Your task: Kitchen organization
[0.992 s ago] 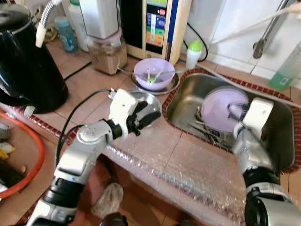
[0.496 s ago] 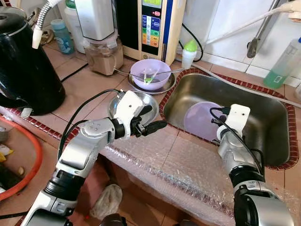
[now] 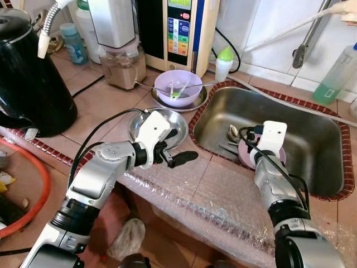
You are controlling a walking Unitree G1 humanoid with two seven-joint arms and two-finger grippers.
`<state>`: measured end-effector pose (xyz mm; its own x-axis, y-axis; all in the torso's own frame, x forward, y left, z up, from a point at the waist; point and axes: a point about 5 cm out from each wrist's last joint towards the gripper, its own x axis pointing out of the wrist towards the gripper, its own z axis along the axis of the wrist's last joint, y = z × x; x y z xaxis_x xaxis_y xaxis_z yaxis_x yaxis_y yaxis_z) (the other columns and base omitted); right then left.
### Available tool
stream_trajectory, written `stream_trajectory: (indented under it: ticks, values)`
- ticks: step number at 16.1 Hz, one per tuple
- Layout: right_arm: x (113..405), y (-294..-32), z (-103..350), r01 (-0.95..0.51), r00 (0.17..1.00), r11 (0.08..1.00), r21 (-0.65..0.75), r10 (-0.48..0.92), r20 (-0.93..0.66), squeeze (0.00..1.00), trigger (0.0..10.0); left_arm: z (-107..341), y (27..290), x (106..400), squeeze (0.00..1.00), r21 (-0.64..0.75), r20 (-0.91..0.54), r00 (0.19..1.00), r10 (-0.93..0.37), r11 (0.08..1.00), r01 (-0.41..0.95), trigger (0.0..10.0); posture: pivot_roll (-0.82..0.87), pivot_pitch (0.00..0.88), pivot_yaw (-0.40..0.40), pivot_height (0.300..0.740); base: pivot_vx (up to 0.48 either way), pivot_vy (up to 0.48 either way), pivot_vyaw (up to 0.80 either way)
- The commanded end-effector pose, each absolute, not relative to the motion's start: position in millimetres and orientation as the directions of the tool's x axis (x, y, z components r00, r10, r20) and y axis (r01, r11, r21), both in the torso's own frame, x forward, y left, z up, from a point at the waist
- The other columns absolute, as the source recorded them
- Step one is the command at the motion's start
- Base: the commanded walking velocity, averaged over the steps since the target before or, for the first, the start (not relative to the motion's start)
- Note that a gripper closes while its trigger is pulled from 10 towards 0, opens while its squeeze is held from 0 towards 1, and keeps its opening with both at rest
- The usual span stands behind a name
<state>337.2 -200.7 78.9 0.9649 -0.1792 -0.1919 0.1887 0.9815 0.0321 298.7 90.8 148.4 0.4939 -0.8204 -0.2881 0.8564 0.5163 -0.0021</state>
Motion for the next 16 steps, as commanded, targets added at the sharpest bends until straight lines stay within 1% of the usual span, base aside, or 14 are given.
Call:
stream_trajectory:
  ticks: [1, 2, 3, 4, 5, 7, 8, 9, 10, 11, 13, 14, 15, 16]
  values:
    - [334.3, -195.6, 85.3, 0.148, 0.982, 0.988, 0.050, -0.141, -0.128, 1.00, 10.0, 151.5, 90.4, 303.3, 1.00, 0.037, -0.275, 0.533, -0.800, 0.545, 0.837, 10.0, 0.01, 0.000, 0.024, 0.740, 0.000, 0.000, 0.00]
    - [332.9, -192.4, 85.1, 0.140, 0.983, 0.988, 0.057, -0.132, -0.124, 1.00, 10.0, 155.7, 93.3, 306.7, 1.00, 0.034, -0.237, 0.577, -0.781, 0.587, 0.809, 10.0, -0.01, 0.000, 0.015, 0.740, 0.000, 0.000, 0.00]
    - [332.7, -191.0, 85.8, 0.138, 0.984, 0.988, 0.063, -0.129, -0.121, 1.00, 10.0, 157.6, 94.5, 307.8, 1.00, 0.025, -0.222, 0.591, -0.776, 0.601, 0.799, 10.0, -0.01, 0.000, 0.015, 0.740, 0.000, 0.000, 0.00]
    - [332.0, -183.7, 91.1, 0.091, 0.992, 0.995, 0.040, -0.087, -0.087, 1.00, 10.0, 163.9, 100.4, 314.5, 1.00, 0.051, -0.153, 0.675, -0.722, 0.677, 0.735, 10.0, -0.02, 0.000, 0.017, 0.740, 0.000, 0.000, 0.00]
    - [329.9, -180.3, 96.0, 0.055, 0.997, 0.998, 0.009, -0.055, -0.047, 1.00, 10.0, 168.3, 104.5, 317.4, 1.00, 0.078, -0.093, 0.735, -0.671, 0.731, 0.678, 10.0, -0.03, 0.000, 0.024, 0.740, 0.000, 0.000, 0.00]
    - [327.8, -180.5, 98.1, 0.048, 0.998, 0.999, -0.007, -0.049, -0.028, 1.00, 10.0, 170.7, 109.5, 319.0, 1.00, 0.043, -0.045, 0.790, -0.612, 0.789, 0.613, 10.0, -0.03, 0.000, 0.028, 0.740, 0.000, 0.000, 0.00]
    - [325.2, -180.0, 97.1, 0.056, 0.998, 0.998, 0.000, -0.056, -0.021, 1.00, 10.0, 164.2, 120.1, 314.9, 1.00, 0.016, -0.024, 0.842, -0.539, 0.842, 0.539, 10.0, -0.02, 0.000, 0.017, 0.740, 0.000, 0.000, 0.00]
    - [320.7, -179.2, 96.3, 0.079, 0.997, 0.996, 0.049, -0.077, -0.031, 1.00, 10.0, 163.0, 132.3, 307.4, 1.00, 0.004, 0.009, 0.893, -0.450, 0.893, 0.450, 10.0, 0.00, 0.000, 0.005, 0.740, 0.000, 0.000, 0.00]
    - [319.0, -176.3, 97.6, 0.056, 0.998, 0.998, 0.027, -0.055, -0.029, 1.00, 10.0, 166.3, 140.4, 304.7, 1.00, 0.034, 0.037, 0.924, -0.381, 0.924, 0.380, 10.0, 0.02, 0.000, 0.006, 0.740, 0.000, 0.000, 0.00]
    - [316.9, -169.7, 93.2, 0.003, 0.999, 1.000, -0.014, -0.003, -0.032, 1.00, 10.0, 161.3, 152.4, 303.0, 1.00, 0.007, 0.036, 0.956, -0.291, 0.957, 0.291, 10.0, 0.02, 0.000, 0.008, 0.740, 0.000, 0.000, 0.00]
    - [314.4, -166.3, 94.4, -0.012, 0.999, 1.000, 0.022, 0.012, -0.030, 1.00, 10.0, 151.5, 168.7, 302.6, 1.00, -0.012, 0.005, 0.986, -0.168, 0.986, 0.168, 10.0, 0.02, 0.000, 0.006, 0.740, 0.000, 0.000, 0.00]
    - [310.6, -155.4, 102.0, -0.088, 0.996, 0.992, 0.086, 0.088, 0.009, 1.00, 10.0, 146.8, 180.0, 304.4, 1.00, -0.008, -0.006, 0.996, -0.088, 0.996, 0.088, 10.0, 0.02, 0.000, 0.004, 0.740, 0.000, 0.000, 0.00]
    - [308.3, -149.7, 105.2, -0.133, 0.991, 0.986, 0.105, 0.130, 0.029, 1.00, 10.0, 146.3, 182.8, 305.1, 1.00, -0.011, -0.006, 0.998, -0.069, 0.998, 0.069, 10.0, 0.02, 0.000, 0.004, 0.740, 0.000, 0.000, 0.00]
    - [298.7, -133.6, 111.0, -0.273, 0.962, 0.959, 0.073, 0.271, 0.047, 0.00, 10.0, 147.7, 188.7, 312.3, 1.00, -0.033, -0.024, 0.999, -0.027, 0.999, 0.026, 10.0, 0.03, 0.000, 0.014, 0.740, 0.000, 0.000, 0.00]
